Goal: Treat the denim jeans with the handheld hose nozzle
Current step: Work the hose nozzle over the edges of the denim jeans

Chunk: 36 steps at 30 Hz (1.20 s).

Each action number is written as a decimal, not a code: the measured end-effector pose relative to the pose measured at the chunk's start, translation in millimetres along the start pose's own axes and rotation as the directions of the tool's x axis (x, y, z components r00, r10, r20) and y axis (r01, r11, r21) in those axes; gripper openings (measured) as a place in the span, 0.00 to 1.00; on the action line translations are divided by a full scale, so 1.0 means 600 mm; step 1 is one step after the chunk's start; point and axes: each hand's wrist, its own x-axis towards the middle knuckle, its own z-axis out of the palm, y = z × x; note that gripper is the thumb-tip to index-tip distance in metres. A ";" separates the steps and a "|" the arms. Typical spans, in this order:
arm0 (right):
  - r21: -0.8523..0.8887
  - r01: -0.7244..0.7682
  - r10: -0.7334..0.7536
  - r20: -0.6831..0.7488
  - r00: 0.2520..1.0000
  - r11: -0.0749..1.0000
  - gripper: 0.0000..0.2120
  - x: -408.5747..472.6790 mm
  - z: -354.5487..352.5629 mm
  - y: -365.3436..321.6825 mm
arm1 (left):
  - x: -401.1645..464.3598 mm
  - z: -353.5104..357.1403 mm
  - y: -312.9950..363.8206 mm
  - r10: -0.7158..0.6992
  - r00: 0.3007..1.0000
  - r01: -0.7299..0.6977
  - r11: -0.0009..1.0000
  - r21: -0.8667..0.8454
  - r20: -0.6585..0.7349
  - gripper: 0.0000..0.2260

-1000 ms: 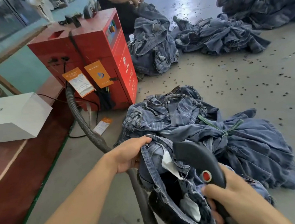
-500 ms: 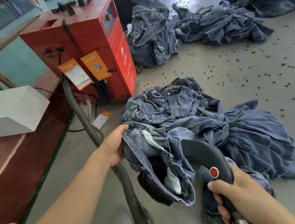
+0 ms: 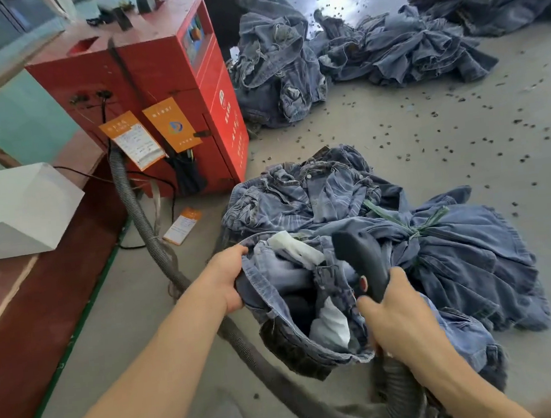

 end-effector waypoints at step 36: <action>-0.069 0.095 -0.082 0.171 0.982 0.993 0.12 -0.094 0.005 -0.011 | -0.018 0.041 0.007 -0.070 0.997 0.070 0.909 -0.411 0.014 0.20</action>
